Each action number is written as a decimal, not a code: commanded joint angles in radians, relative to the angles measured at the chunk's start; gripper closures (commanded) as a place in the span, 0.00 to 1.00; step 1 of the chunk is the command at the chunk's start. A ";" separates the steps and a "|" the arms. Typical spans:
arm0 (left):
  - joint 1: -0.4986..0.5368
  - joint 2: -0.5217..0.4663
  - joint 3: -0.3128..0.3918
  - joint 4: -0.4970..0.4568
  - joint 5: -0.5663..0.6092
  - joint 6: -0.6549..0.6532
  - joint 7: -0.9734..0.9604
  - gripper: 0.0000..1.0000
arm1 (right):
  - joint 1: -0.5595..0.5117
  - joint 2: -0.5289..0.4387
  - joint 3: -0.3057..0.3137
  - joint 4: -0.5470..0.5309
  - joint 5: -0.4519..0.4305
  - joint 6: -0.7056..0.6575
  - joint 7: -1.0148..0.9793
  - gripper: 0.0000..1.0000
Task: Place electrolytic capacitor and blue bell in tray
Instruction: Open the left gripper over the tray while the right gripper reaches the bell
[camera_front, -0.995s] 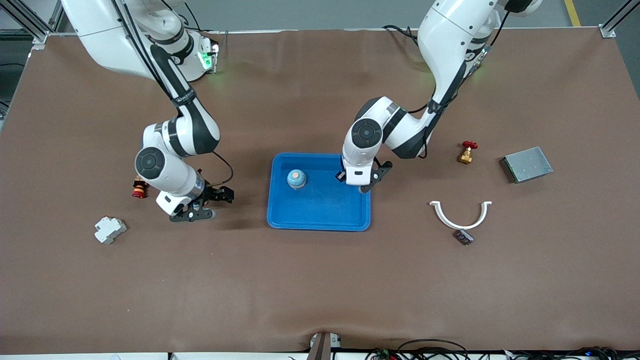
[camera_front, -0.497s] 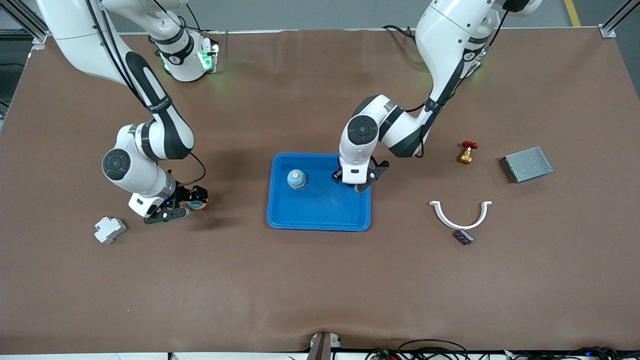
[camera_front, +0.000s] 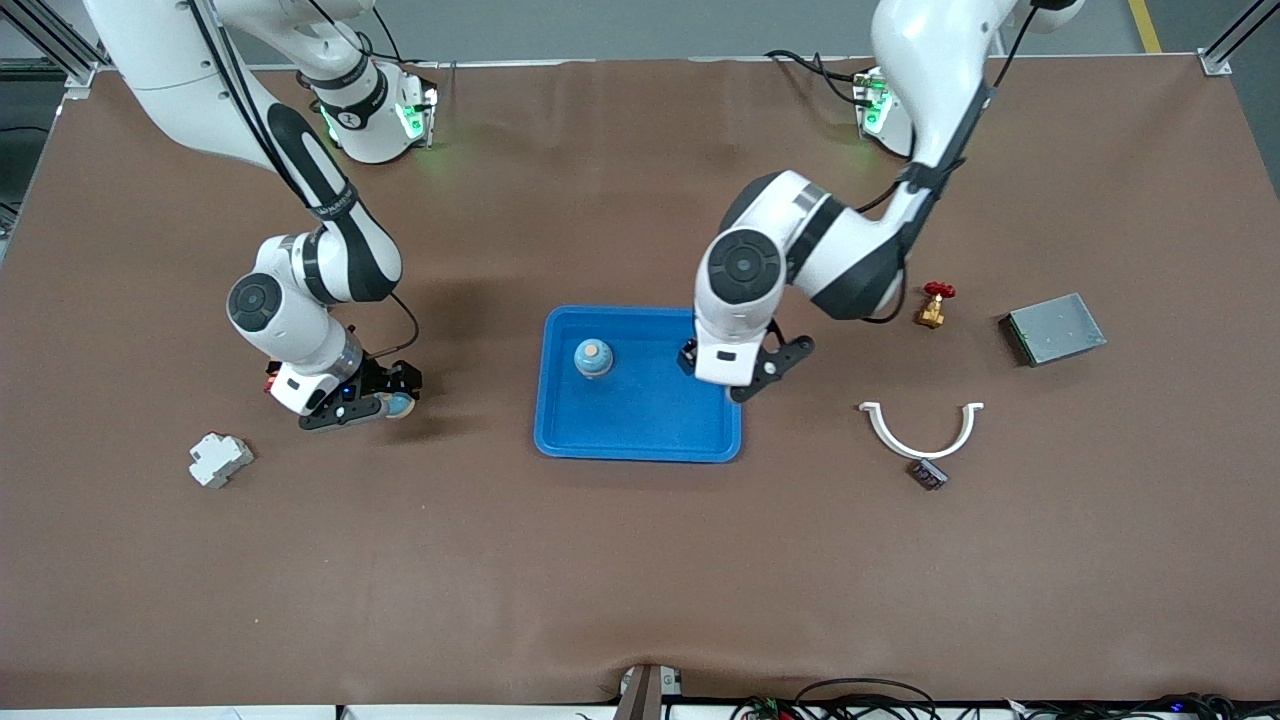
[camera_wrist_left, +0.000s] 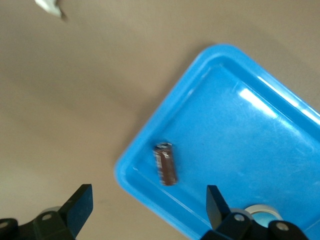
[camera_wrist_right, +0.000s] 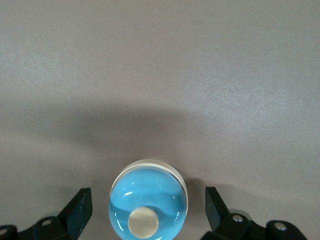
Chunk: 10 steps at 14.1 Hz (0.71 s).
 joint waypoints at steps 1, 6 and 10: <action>0.085 -0.066 -0.006 -0.016 0.018 -0.086 0.215 0.00 | -0.005 -0.036 0.005 -0.030 -0.012 0.002 -0.010 0.00; 0.268 -0.118 -0.004 -0.059 0.023 -0.101 0.519 0.00 | -0.005 -0.031 0.005 -0.033 -0.012 0.010 -0.016 0.01; 0.438 -0.117 -0.007 -0.085 0.023 -0.037 0.724 0.00 | -0.004 -0.034 0.006 -0.030 -0.011 -0.001 -0.039 1.00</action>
